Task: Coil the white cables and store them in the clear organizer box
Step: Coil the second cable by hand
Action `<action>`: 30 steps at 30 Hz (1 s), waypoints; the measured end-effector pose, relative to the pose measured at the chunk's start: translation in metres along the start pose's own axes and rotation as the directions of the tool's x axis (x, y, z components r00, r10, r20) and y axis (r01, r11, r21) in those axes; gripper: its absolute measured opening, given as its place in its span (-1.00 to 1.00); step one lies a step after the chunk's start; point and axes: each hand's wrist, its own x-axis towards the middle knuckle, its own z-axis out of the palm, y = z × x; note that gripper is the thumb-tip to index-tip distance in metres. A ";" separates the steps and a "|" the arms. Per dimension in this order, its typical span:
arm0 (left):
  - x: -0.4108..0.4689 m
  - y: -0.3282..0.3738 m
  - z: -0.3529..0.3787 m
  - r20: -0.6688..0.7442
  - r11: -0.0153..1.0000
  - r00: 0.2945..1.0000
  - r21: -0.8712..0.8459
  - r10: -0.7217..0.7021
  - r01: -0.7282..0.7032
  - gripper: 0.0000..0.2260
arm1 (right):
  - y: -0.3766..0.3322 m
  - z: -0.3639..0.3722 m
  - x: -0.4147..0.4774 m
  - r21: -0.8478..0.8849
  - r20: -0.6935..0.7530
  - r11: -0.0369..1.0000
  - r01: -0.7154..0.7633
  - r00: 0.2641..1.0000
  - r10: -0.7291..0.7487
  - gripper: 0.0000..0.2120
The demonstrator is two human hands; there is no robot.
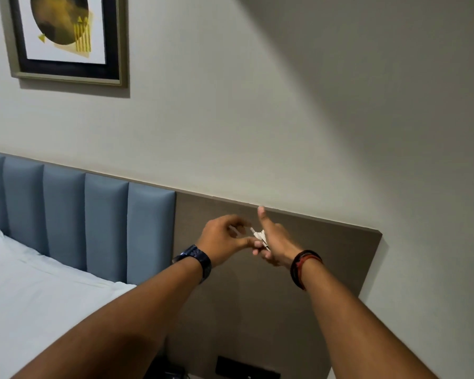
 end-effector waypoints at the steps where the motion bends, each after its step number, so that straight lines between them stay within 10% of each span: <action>1: 0.001 0.000 -0.002 0.048 0.994 0.997 -0.090 -0.054 0.058 -0.58 | 0.001 -0.004 -0.001 0.087 0.086 0.996 -0.027 0.996 0.020 -0.20; 6: -0.003 0.006 -0.002 0.392 0.843 0.908 -0.430 -0.149 0.324 -0.62 | 0.001 -0.018 -0.003 0.318 0.368 0.944 -0.090 0.929 -0.035 -0.18; 15: -0.006 0.016 0.006 0.506 0.611 0.855 -0.644 -0.110 0.460 -0.81 | 0.004 -0.027 -0.006 0.690 0.466 0.716 -0.110 0.824 -0.323 -0.56; 30: 0.011 0.017 0.046 0.092 0.818 0.953 -0.494 -0.289 0.296 -0.78 | 0.007 -0.005 0.004 0.702 0.071 0.706 0.100 0.976 -0.208 -0.58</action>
